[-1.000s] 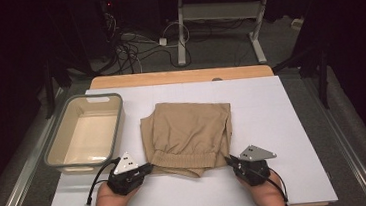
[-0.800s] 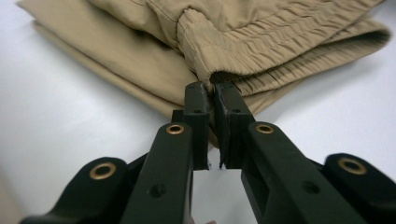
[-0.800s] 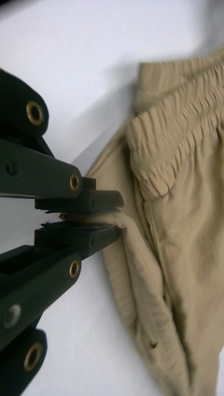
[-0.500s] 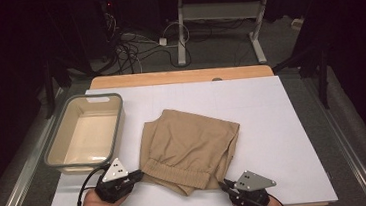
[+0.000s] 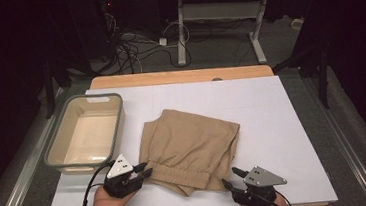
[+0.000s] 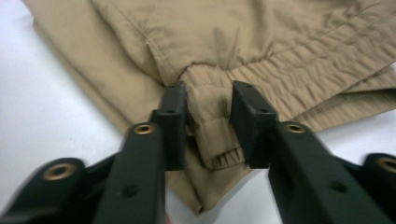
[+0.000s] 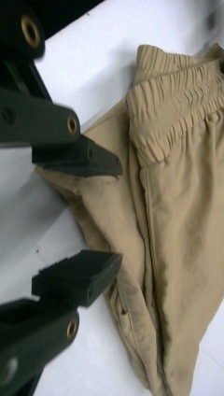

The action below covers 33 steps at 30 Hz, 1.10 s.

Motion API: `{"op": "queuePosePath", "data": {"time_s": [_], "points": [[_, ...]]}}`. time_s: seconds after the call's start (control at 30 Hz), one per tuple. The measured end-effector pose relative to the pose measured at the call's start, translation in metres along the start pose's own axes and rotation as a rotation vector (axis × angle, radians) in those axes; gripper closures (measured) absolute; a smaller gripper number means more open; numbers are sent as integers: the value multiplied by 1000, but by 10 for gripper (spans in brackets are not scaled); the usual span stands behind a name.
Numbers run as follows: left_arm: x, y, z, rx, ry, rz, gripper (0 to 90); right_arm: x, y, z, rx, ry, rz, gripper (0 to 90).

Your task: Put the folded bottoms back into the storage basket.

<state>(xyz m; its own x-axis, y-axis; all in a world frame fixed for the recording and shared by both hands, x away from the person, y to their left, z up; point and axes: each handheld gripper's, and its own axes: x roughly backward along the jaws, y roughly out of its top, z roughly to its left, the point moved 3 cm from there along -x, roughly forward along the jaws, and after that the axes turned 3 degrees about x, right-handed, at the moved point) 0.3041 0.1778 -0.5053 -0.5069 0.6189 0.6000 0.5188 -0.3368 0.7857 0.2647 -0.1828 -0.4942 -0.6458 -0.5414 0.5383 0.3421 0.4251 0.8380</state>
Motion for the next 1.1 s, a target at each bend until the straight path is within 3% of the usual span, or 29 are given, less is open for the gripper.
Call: {"op": "queuePosePath", "data": {"time_s": [0.17, 0.33, 0.37, 0.4, 0.47, 0.53, 0.57, 0.6, 0.7, 0.77, 0.93, 1.1], "points": [[18, 4, -4, 33, -26, -26, 759, 0, 0, -5, -22, -15, -18, 383], [21, -5, -4, 47, 6, 42, 750, 2, 0, -9, -23, -29, -26, 365], [18, -7, -3, 50, 17, 57, 687, 1, 0, -10, -24, -30, -26, 359], [15, -8, -1, 57, 26, 68, 687, 1, 0, -10, -24, -30, -26, 359], [11, -10, 2, 89, 48, 85, 475, -1, 0, -10, -16, -27, -23, 351], [9, -11, 6, 128, 63, 83, 433, -1, 0, -10, -11, -27, -23, 347], [7, -13, 9, 178, 54, 96, 365, -1, -1, -10, -8, -28, -23, 338], [7, -13, 10, 186, 49, 90, 353, -1, -1, -10, -7, -28, -23, 328], [7, -13, 9, 193, 60, 96, 354, -2, -1, -11, -9, -31, -24, 293], [7, -13, 6, 205, 73, 102, 367, -3, -2, -11, -12, -47, -33, 194], [8, -12, 5, 220, 53, 122, 415, -4, -1, -12, -17, -60, -59, 86], [7, -12, 1, 219, 49, 124, 458, -5, -1, -13, -24, -65, -58, 75]]}}
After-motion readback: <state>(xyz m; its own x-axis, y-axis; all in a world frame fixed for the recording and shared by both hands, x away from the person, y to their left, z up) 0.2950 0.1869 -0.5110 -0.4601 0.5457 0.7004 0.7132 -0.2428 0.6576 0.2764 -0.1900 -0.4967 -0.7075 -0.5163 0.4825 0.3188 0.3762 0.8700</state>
